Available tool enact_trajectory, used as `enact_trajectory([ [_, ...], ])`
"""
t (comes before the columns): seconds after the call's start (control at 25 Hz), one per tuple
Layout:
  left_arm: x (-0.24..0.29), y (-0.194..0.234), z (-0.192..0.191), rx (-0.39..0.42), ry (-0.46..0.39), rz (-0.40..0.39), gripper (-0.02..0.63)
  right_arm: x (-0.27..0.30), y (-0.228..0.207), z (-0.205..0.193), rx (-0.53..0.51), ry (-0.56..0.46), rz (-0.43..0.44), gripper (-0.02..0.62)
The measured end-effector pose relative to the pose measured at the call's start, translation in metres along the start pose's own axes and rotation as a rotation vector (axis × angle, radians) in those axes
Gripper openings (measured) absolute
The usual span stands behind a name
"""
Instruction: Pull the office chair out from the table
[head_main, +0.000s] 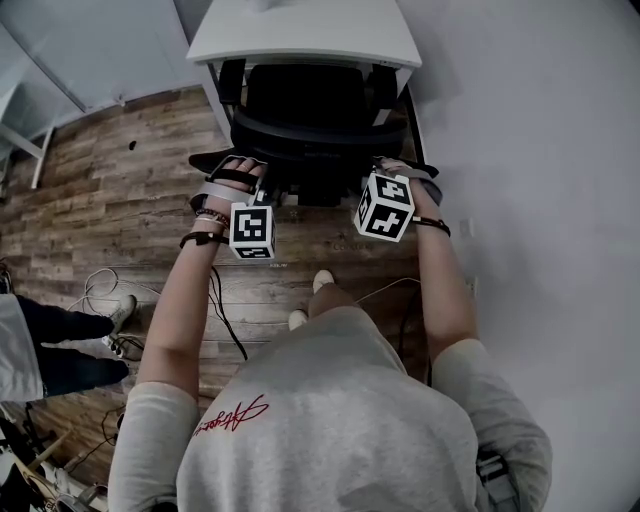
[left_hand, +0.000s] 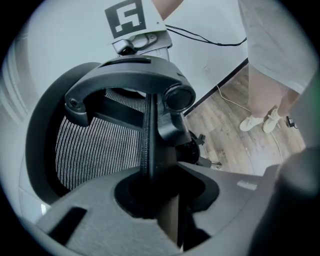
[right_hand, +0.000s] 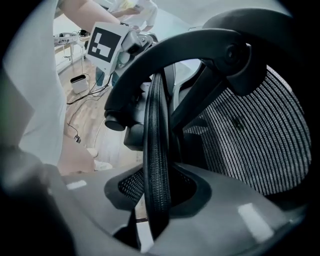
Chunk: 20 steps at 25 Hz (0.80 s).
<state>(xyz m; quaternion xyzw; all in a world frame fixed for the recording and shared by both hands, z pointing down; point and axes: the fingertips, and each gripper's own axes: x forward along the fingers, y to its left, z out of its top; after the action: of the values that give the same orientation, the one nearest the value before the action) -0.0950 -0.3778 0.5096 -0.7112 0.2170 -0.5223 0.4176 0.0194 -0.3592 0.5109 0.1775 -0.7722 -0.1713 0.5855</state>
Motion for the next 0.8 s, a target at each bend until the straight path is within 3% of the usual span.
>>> enact_trajectory([
  [0.8, -0.021, -0.015, 0.014, 0.005, 0.001, 0.012, 0.1, -0.015, 0.025, -0.001, -0.003, -0.006, -0.004, 0.115],
])
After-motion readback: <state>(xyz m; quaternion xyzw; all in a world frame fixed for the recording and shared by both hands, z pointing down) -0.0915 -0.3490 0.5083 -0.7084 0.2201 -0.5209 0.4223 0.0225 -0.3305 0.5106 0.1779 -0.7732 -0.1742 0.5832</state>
